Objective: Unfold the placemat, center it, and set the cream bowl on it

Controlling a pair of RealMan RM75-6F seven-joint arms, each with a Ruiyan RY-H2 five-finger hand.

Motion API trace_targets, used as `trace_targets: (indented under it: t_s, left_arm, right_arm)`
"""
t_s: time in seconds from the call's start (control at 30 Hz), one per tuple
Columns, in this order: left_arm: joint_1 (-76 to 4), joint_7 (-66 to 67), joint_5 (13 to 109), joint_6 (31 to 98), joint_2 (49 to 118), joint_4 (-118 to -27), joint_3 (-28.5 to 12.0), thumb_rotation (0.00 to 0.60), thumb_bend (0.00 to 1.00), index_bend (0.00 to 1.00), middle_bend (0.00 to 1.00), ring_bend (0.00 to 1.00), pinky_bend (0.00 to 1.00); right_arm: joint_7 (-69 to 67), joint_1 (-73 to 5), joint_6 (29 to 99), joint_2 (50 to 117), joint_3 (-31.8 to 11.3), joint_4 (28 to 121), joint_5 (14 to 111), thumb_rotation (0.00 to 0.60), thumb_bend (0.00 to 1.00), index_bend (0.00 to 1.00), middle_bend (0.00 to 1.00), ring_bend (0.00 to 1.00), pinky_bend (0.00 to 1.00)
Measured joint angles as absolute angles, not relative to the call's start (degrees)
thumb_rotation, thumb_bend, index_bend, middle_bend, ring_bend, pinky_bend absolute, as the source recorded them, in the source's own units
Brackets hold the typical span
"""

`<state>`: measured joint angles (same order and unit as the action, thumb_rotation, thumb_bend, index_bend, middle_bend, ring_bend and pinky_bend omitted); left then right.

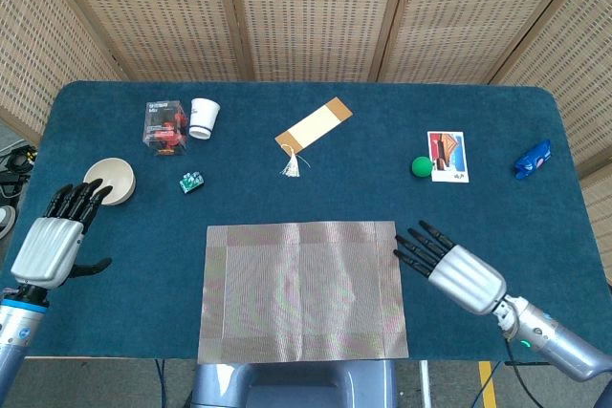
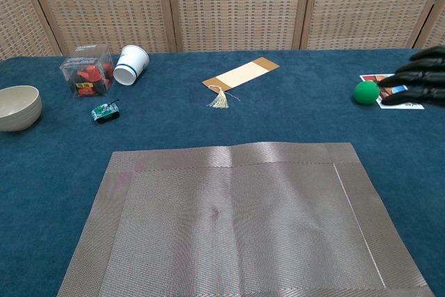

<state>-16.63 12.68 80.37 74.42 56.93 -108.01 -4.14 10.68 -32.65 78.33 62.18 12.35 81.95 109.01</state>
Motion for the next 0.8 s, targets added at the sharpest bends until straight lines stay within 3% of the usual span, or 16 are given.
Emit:
trace_targets:
  t_s: [0.2,0.37,0.8]
  left_arm:
    - [-17.4,12.0,77.6,72.4,57.9,-103.7,-4.7,0.600,0.00,0.00,0.00,0.00,0.00]
    - [-18.6,9.5,74.1,69.2,59.8,-97.1,-5.7,0.600,0.00,0.00,0.00,0.00,0.00]
    - [-23.8,1.9,68.0,57.1,68.6,-76.8,-7.5,0.600,0.00,0.01,0.00,0.00,0.00]
  right_arm:
    - [1.1,-26.5,83.0,63.2,10.0,75.8,100.9,0.600,0.00,0.01,0.00,0.00,0.00]
    - [-4.9,-20.8,85.8,66.3,6.9,75.9,92.7,0.600,0.00,0.03,0.00,0.00,0.00]
    - [0.3,-14.6,88.0,69.6,2.1,83.0,86.6,0.600,0.00,0.06,0.00,0.00,0.00]
